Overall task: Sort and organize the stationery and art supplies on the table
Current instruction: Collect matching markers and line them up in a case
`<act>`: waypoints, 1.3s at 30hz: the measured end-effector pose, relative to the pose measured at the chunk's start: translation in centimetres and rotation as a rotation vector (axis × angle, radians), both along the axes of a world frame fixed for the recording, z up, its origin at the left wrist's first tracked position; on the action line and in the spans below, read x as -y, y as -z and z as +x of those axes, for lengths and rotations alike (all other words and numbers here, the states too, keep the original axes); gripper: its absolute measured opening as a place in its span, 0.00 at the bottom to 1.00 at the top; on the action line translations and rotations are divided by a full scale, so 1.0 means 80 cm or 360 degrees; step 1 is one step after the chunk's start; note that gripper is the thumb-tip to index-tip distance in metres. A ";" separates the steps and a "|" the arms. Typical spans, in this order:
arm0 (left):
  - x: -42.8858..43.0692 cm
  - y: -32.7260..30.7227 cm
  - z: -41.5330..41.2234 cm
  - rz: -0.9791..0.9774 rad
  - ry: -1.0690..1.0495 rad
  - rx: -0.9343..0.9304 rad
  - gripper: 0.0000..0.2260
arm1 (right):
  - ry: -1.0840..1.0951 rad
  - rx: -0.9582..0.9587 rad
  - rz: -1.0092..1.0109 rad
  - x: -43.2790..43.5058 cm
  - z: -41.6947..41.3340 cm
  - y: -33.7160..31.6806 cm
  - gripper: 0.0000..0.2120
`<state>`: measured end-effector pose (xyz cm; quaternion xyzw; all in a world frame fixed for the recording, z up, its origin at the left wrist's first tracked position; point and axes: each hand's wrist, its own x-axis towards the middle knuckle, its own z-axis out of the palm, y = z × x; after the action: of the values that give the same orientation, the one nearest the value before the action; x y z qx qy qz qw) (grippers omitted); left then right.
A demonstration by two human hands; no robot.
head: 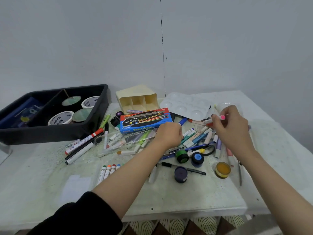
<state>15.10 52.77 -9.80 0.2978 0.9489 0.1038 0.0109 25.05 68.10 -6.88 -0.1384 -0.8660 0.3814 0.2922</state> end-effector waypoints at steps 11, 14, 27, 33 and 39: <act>0.076 -0.021 0.017 0.1106 -0.0373 0.0527 0.10 | -0.0186 0.0216 -0.1345 0.053 0.034 0.003 0.10; 0.129 -0.031 0.025 0.1249 -0.0500 0.0669 0.07 | -0.0334 0.0278 -0.1533 0.098 0.043 0.006 0.09; 0.342 -0.009 0.087 0.1208 -0.0756 0.0980 0.29 | -0.0818 0.0530 -0.1269 0.284 0.055 0.049 0.29; 0.384 0.001 0.095 0.1150 -0.0701 0.0940 0.25 | -0.0896 0.0651 -0.0779 0.337 0.035 0.044 0.31; 0.400 0.016 0.093 0.1052 -0.0578 0.0881 0.23 | -0.0900 0.0625 -0.0466 0.375 0.008 0.050 0.29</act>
<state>22.51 20.74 -11.06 0.0755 0.8632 0.4762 0.1498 25.65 38.08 -10.86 -0.0046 -0.8458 0.5331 -0.0193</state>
